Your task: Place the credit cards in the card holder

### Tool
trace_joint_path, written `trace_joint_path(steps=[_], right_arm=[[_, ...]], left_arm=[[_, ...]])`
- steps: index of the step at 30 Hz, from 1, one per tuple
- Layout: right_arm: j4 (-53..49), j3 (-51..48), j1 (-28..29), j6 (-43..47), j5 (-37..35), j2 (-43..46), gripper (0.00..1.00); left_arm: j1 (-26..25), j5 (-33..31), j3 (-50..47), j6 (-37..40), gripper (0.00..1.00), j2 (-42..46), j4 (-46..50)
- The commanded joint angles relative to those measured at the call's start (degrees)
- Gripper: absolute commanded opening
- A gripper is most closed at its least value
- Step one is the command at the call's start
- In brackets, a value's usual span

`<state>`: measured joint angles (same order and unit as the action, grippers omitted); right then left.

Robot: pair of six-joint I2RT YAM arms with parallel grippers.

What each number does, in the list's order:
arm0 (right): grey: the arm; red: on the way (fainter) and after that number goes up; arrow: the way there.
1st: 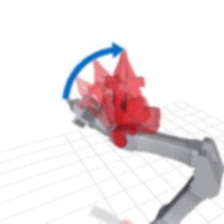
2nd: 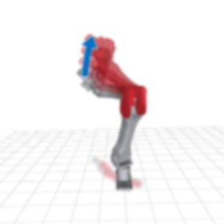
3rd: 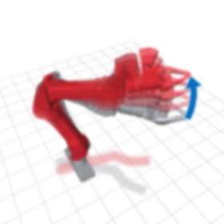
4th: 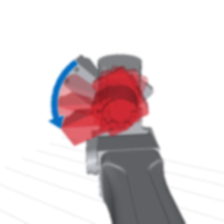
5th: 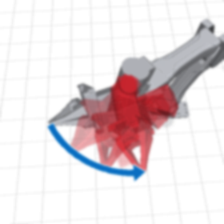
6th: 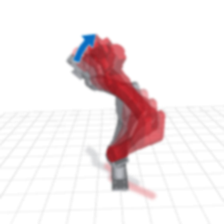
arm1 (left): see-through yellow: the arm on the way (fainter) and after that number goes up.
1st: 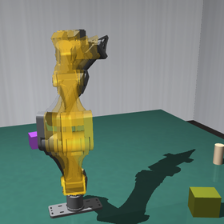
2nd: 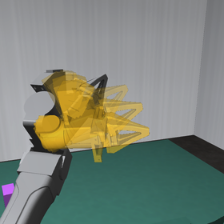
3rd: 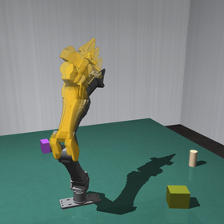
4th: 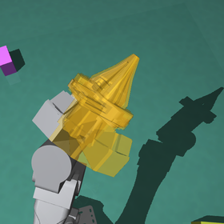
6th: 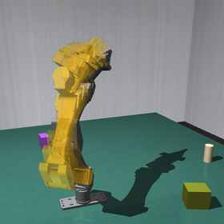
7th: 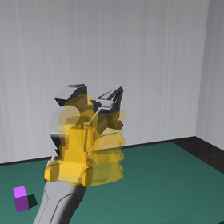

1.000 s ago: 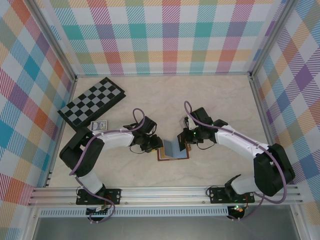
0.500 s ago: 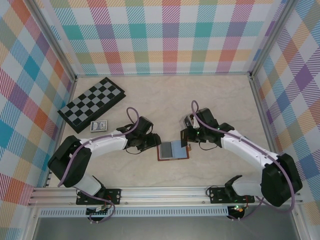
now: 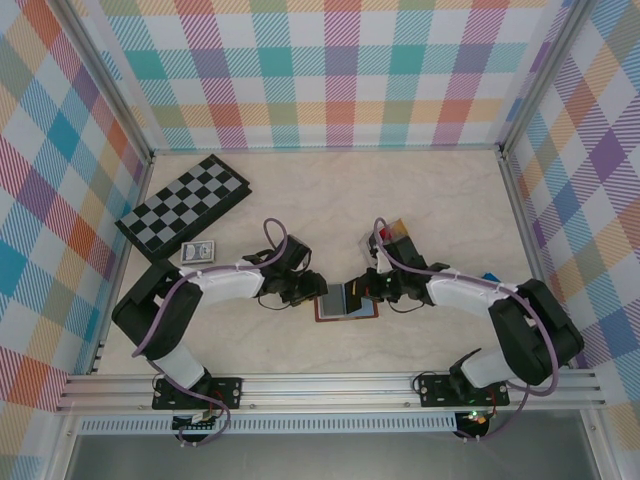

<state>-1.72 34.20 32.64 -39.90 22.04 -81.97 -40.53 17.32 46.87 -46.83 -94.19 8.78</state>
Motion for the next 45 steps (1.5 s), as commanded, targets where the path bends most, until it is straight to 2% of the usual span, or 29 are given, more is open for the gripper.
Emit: trace_joint_path(steps=[1, 9, 14, 17, 23, 33, 38, 45], right_arm=[[5.43, -1.79, 0.22, -0.15, 2.55, -1.61, 0.05], [14.98, -5.25, 0.29, -1.29, 4.11, -3.89, 0.05], [9.78, -4.02, 0.23, 0.58, 0.67, 0.22, 0.04], [7.85, -2.65, 0.14, 1.8, 1.18, 0.47, 0.04], [13.23, -2.81, 0.2, -0.8, 4.56, -2.74, 0.04], [18.63, -5.26, 0.4, -1.81, 6.08, -8.2, 0.04], [18.89, -5.54, 0.45, -2.79, 6.44, -8.64, 0.04], [14.23, -5.29, 0.52, -1.73, 6.76, -6.59, 0.04]], left_arm=[[-0.63, 0.88, 0.4, 0.63, 0.42, -0.9, 0.04], [-0.71, 1.25, 0.35, 0.99, 0.32, -2.1, 0.58], [-0.7, 0.23, 0.76, 1.5, 0.29, -2.17, 2.22], [-0.71, -0.19, 0.81, 1.59, 0.29, -2.31, 2.56], [-0.7, 0.16, 1.19, 1.63, 0.29, -2.88, 2.28], [-0.77, 1.57, 1.27, 1.12, 0.3, -3.67, 0.94], [-0.78, 1.19, 1.04, 0.53, 0.3, -3.49, 0.8], [-0.78, -0.7, 0.81, -0.28, 0.29, -2.65, 1.59]])
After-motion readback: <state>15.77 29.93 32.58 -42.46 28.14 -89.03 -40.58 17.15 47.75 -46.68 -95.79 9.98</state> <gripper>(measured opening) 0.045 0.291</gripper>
